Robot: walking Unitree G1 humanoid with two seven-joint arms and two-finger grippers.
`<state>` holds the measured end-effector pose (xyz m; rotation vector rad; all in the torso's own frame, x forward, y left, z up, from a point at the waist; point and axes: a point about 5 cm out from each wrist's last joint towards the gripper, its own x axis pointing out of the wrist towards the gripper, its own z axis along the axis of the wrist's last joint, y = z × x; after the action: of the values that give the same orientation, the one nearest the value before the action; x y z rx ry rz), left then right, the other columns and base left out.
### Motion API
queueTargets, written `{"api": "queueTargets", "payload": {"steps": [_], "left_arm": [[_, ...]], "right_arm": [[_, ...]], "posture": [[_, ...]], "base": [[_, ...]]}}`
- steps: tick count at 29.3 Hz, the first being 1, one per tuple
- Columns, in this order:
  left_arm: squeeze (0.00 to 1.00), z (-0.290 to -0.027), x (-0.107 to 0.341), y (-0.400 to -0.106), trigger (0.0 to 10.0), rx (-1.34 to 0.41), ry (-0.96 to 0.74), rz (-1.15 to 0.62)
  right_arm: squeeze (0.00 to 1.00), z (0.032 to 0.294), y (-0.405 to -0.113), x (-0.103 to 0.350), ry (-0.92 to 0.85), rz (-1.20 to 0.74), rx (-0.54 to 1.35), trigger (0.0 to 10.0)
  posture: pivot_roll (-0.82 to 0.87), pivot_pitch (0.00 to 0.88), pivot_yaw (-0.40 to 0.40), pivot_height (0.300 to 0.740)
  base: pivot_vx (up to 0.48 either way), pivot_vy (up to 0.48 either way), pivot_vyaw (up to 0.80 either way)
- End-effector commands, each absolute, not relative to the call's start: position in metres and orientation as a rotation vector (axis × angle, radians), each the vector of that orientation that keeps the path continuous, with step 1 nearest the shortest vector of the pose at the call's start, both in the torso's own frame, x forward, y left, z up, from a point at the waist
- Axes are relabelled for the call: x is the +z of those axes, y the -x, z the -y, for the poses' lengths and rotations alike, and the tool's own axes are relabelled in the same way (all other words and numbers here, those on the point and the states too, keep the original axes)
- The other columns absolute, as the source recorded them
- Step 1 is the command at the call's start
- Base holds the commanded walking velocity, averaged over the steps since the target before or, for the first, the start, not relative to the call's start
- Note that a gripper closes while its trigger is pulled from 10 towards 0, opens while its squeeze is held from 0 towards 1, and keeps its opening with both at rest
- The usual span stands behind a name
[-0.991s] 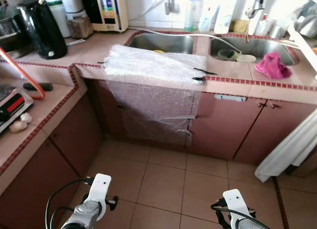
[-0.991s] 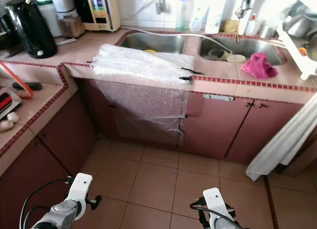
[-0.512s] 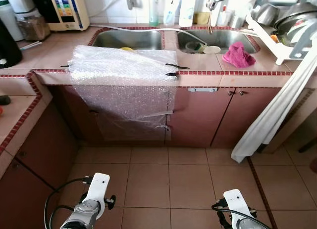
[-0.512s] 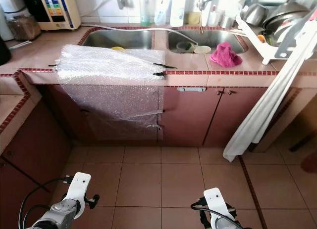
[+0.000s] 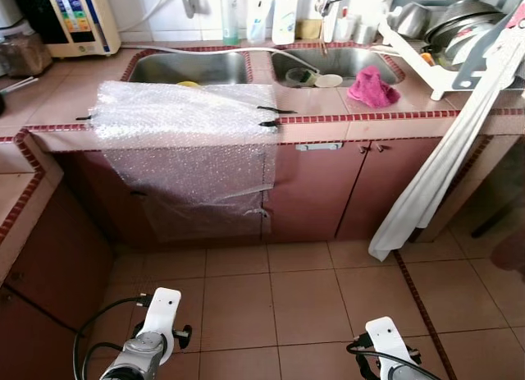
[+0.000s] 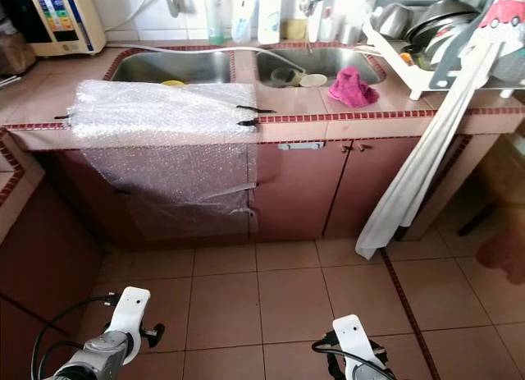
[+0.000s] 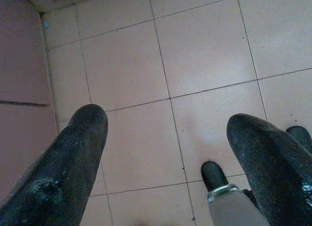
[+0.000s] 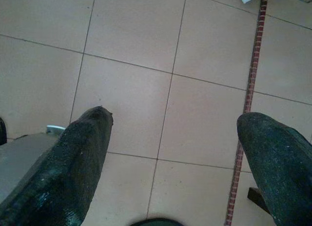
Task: Kitchen organization
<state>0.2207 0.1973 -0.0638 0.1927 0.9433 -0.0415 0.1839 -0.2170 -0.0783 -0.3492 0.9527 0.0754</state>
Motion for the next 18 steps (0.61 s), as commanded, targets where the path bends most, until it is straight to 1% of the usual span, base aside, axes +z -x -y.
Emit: {"api": "queueTargets", "payload": {"steps": [1,7,18], "left_arm": [[0.00,-0.1982,-0.0640,-0.2202,10.0,-0.038,-0.185,-0.949],[0.00,-0.2000,-0.0640,-0.2199,10.0,-0.021,-0.176,-0.952],[0.00,-0.2054,-0.0628,-0.2203,10.0,0.015,-0.146,-0.945]], "right_arm": [[0.00,0.2183,-0.1835,-0.0783,0.359,-0.959,0.072,10.0],[0.00,0.2175,-0.1879,-0.0764,0.361,-0.948,0.077,10.0],[0.00,0.2165,-0.1874,-0.0768,0.365,-0.947,0.080,10.0]], "posture": [[-0.04,0.000,0.032,0.740],[-0.04,0.000,0.032,0.740],[-0.03,0.000,0.029,0.740]], "base": [[0.000,0.000,-0.79],[0.000,0.000,-0.79],[0.000,0.000,-0.79]]}}
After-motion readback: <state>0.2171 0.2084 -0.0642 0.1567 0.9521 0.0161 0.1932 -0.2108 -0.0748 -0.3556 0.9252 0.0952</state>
